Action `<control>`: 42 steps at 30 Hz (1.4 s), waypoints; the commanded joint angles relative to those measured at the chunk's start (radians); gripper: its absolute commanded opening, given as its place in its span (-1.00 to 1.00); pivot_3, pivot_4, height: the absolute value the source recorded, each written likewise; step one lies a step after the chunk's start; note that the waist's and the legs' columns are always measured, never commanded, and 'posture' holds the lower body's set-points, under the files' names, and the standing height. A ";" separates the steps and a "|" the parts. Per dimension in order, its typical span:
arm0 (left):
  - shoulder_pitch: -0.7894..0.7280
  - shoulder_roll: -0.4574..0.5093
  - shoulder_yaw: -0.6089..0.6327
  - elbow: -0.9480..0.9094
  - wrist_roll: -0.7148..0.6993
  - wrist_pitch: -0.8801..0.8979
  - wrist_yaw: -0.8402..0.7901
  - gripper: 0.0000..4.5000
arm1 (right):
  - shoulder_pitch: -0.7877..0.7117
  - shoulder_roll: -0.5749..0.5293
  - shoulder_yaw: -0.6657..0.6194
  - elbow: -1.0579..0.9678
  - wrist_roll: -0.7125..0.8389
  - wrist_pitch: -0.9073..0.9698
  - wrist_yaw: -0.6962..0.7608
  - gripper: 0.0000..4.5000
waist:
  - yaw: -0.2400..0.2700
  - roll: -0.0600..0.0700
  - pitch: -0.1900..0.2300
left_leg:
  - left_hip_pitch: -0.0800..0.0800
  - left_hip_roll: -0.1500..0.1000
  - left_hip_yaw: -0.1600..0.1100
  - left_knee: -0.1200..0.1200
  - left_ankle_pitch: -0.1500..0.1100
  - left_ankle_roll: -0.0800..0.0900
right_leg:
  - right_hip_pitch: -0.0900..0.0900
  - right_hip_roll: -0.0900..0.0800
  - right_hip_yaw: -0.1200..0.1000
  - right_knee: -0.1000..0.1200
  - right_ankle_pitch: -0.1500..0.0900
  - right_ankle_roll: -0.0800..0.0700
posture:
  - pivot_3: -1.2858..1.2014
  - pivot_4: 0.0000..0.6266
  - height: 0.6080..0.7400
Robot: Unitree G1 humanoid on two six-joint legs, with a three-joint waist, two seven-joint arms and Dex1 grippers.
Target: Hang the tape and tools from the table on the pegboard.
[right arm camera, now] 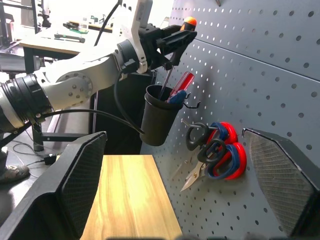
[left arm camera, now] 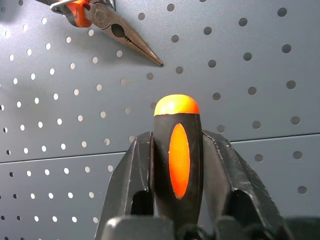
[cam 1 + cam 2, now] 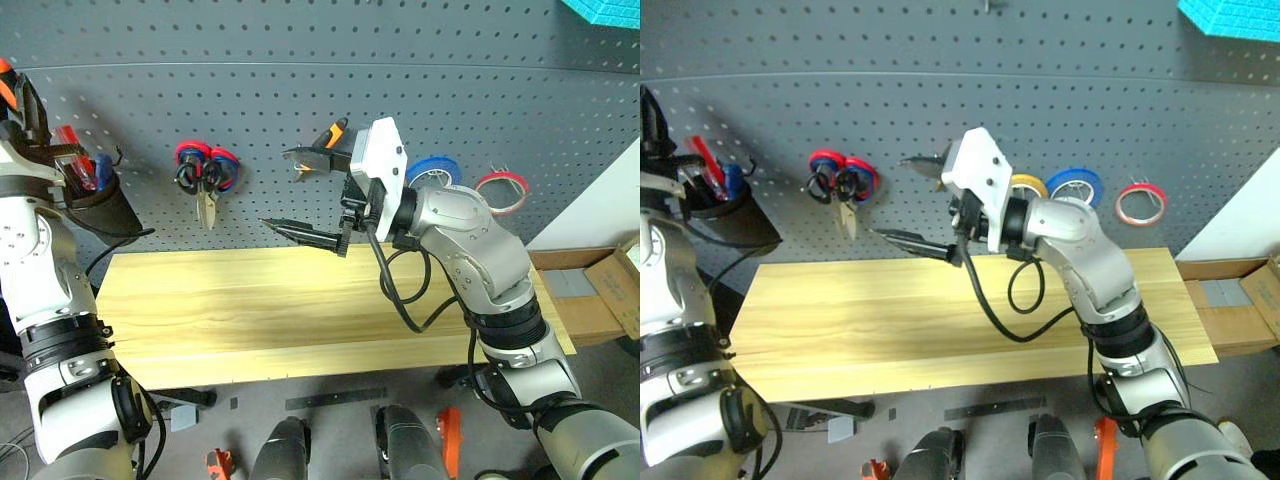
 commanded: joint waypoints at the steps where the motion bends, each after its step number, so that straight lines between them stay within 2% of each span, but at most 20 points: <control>1: -0.012 0.006 0.001 -0.018 0.002 -0.038 0.009 0.13 | -0.025 -0.002 -0.023 -0.042 0.008 -0.020 0.002 1.00 | 0.000 0.000 -0.004 | 0.000 0.000 0.000 0.000 0.000 0.000 | 0.000 0.000 0.000 0.000 0.000 0.000 | 0.05 -0.57 1.00; 5: -0.020 0.003 -0.004 -0.021 0.002 -0.040 0.017 0.75 | -0.022 -0.006 -0.022 -0.038 0.004 -0.028 0.005 1.00 | -0.001 -0.001 -0.011 | 0.001 0.000 0.000 0.000 0.000 0.000 | 0.000 0.000 0.001 0.001 0.000 0.000 | 0.05 -0.59 1.00; 7: -0.024 0.000 -0.008 -0.031 -0.003 -0.037 0.018 0.99 | -0.022 -0.009 -0.021 -0.035 0.002 -0.031 0.008 1.00 | -0.001 -0.001 -0.012 | 0.003 0.000 0.001 0.000 0.000 0.000 | 0.001 0.000 0.002 0.002 0.000 0.000 | 0.05 -0.60 1.00; 13: -0.081 -0.011 -0.055 -0.149 -0.007 -0.016 0.024 0.99 | -0.028 -0.020 -0.038 -0.021 -0.007 -0.055 0.002 1.00 | 0.000 -0.006 -0.015 | 0.007 0.000 0.002 0.000 0.001 -0.001 | 0.001 0.000 0.003 0.010 0.000 0.000 | 0.04 -0.65 1.00; 19: -0.091 -0.047 -0.225 -0.354 -0.076 0.131 -0.114 0.99 | 0.014 -0.063 -0.119 -0.070 0.041 -0.018 -0.014 1.00 | 0.001 -0.004 -0.036 | 0.010 0.000 0.003 0.001 0.001 -0.001 | 0.005 -0.001 0.003 0.010 0.000 -0.001 | 0.02 -0.69 1.00; 23: 0.016 -0.088 -0.326 -0.493 -0.192 0.352 -0.207 0.99 | 0.122 -0.120 -0.161 -0.158 0.075 0.045 -0.034 1.00 | 0.000 0.008 -0.055 | 0.016 0.000 0.003 -0.001 0.001 0.000 | 0.012 0.000 0.004 0.006 0.000 -0.001 | 0.01 -0.72 1.00; 27: 0.218 -0.131 -0.451 -0.659 -0.150 0.480 -0.197 0.99 | 0.296 -0.228 -0.139 -0.256 -0.002 0.037 -0.053 1.00 | -0.007 0.013 -0.060 | 0.024 0.001 0.005 -0.001 -0.001 0.003 | 0.018 0.002 0.006 0.007 0.000 -0.001 | -0.01 -0.74 1.00; 31: 0.407 -0.199 -0.515 -0.762 -0.162 0.589 -0.160 0.99 | 0.444 -0.263 -0.165 -0.322 -0.020 0.043 -0.108 1.00 | -0.013 0.014 -0.060 | 0.032 0.002 0.007 -0.002 -0.002 0.005 | 0.025 0.004 0.008 0.007 0.000 -0.001 | -0.02 -0.75 1.00; 33: 0.471 -0.228 -0.524 -0.759 -0.146 0.616 -0.137 0.99 | 0.513 -0.248 -0.176 -0.311 -0.045 0.012 -0.151 1.00 | -0.012 0.015 -0.061 | 0.035 0.003 0.007 -0.002 -0.002 0.005 | 0.030 0.005 0.008 0.007 0.000 -0.001 | -0.03 -0.76 1.00; 36: 0.539 -0.260 -0.506 -0.694 -0.098 0.588 -0.105 0.99 | 0.615 -0.208 -0.180 -0.227 -0.122 -0.090 -0.228 1.00 | -0.003 0.020 -0.066 | 0.051 0.007 0.008 -0.005 -0.003 0.006 | 0.051 0.009 0.005 -0.005 -0.001 0.000 | -0.03 -0.79 1.00; 38: 0.584 -0.268 -0.490 -0.604 -0.045 0.537 -0.085 0.99 | 0.684 -0.176 -0.184 -0.132 -0.181 -0.181 -0.283 1.00 | 0.001 0.024 -0.075 | 0.053 0.013 0.012 -0.005 -0.003 0.006 | 0.054 0.014 0.005 -0.010 0.000 0.005 | -0.03 -0.83 1.00; 42: 0.651 -0.308 -0.428 -0.428 0.026 0.403 -0.020 0.99 | 0.785 -0.136 -0.206 0.036 -0.246 -0.329 -0.355 1.00 | 0.004 0.031 -0.092 | 0.055 0.016 0.015 -0.005 -0.003 0.006 | 0.054 0.016 0.007 -0.011 0.005 -0.001 | -0.02 -0.89 1.00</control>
